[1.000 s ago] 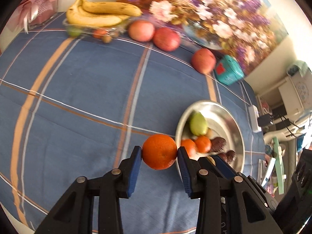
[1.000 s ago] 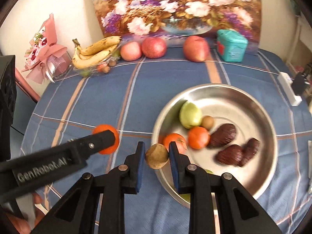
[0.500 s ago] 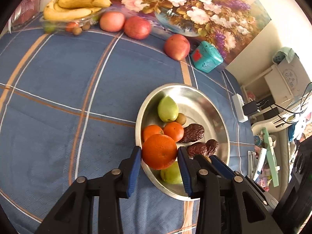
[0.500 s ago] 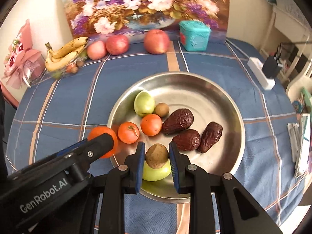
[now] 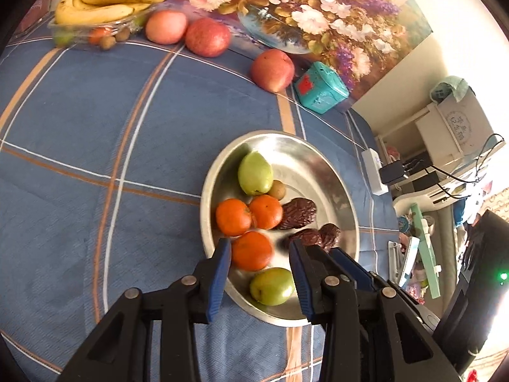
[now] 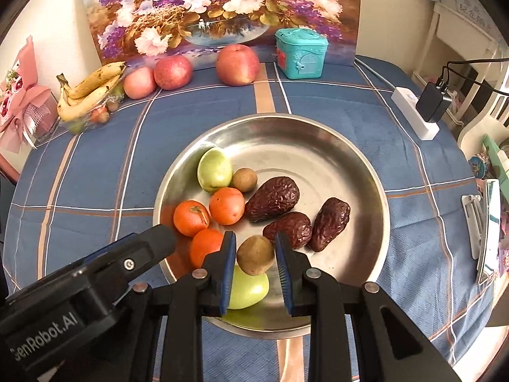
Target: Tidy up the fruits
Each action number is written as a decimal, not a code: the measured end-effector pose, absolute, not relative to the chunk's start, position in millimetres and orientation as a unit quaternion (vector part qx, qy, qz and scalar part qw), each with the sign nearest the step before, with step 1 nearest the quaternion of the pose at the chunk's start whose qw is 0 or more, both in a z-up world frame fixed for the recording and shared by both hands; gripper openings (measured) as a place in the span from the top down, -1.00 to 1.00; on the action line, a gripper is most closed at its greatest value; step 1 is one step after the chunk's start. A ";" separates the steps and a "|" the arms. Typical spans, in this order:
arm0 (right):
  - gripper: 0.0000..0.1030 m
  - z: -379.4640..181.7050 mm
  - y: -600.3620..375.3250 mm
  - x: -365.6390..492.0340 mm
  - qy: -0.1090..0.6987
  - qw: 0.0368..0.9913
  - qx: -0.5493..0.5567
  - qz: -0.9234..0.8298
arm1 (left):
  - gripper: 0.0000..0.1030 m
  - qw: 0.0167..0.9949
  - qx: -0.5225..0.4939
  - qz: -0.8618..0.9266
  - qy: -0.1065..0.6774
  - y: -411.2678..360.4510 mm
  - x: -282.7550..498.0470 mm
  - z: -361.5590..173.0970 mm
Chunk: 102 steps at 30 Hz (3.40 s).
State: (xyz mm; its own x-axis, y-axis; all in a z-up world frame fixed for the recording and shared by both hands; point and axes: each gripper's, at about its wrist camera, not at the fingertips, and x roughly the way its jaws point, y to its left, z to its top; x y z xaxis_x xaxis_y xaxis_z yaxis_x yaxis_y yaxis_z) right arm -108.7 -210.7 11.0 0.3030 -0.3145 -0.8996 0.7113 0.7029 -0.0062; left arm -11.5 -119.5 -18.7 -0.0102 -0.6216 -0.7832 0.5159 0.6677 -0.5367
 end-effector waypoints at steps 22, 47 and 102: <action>-0.68 12.6 -217.0 -115.8 0.455 0.794 0.215 -0.342 | -1.00 0.842 0.143 -0.241 0.462 -78.5 10.8 -3.2; -0.85 25.5 -195.3 -130.0 0.449 0.805 0.189 -0.339 | -1.00 0.849 0.219 -0.160 0.453 -61.7 -10.5 4.8; -0.85 39.4 -174.6 -142.0 0.452 0.809 0.168 -0.338 | -1.00 0.855 0.179 -0.168 0.458 -25.6 -10.8 17.3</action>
State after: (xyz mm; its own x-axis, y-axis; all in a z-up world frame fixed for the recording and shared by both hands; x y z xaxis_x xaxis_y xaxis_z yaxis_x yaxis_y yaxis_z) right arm -142.0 -174.6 39.4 0.3643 -0.3945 -0.8436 0.6974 0.7159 -0.0336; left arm -10.8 -25.6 17.3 0.5248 -0.1226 -0.8424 0.4512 0.8792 0.1531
